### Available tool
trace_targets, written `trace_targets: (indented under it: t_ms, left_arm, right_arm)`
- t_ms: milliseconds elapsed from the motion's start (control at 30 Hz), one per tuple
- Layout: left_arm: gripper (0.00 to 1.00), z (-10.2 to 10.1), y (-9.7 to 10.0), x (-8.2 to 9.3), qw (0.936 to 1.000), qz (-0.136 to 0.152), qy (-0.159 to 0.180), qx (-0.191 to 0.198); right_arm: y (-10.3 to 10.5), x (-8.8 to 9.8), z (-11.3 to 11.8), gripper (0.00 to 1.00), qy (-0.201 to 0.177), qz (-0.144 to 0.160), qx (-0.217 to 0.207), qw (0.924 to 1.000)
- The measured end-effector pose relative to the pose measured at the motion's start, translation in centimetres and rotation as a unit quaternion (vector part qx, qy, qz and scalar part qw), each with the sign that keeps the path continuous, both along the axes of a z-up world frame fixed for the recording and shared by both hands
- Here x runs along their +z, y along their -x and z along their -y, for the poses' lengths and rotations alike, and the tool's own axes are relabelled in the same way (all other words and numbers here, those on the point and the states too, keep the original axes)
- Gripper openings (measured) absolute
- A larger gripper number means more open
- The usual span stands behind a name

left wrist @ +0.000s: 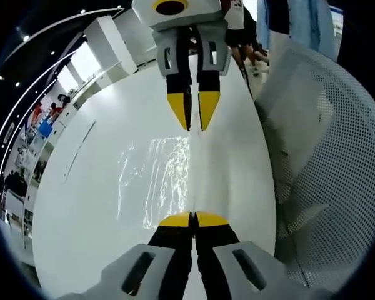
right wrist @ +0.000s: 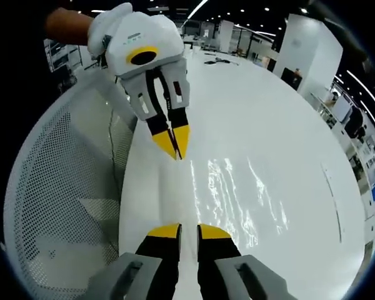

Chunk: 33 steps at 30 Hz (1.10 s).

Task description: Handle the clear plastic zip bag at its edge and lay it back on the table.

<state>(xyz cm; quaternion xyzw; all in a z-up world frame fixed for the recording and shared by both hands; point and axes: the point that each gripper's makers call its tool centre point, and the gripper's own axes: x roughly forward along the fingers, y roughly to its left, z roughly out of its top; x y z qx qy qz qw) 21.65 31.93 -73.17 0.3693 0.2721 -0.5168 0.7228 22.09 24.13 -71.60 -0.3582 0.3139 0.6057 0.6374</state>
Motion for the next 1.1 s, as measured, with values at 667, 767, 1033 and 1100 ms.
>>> trace_targets:
  t_ms: [667,767,1033,1100]
  left_arm:
    - [0.00,0.3,-0.5,0.6,0.9995,0.026,0.005,-0.015]
    - [0.00,0.3,-0.5,0.8,0.9995,0.029,0.007,-0.015]
    - [0.00,0.5,-0.3,1.0,0.9993,0.031,0.015,-0.011]
    - [0.00,0.5,-0.2,1.0,0.9993,0.030,0.018,-0.010]
  right_arm:
    - [-0.7,-0.5,-1.0,0.06,0.013,0.004,-0.002,0.9999]
    - [-0.7,-0.8,-1.0,0.06,0.017,0.001,-0.001,0.9999]
    - [-0.1,-1.5,-1.3,0.05,0.020,-0.011,-0.001,0.9997]
    - [-0.1,-1.8,-1.3,0.05,0.024,-0.009,0.001,0.9997]
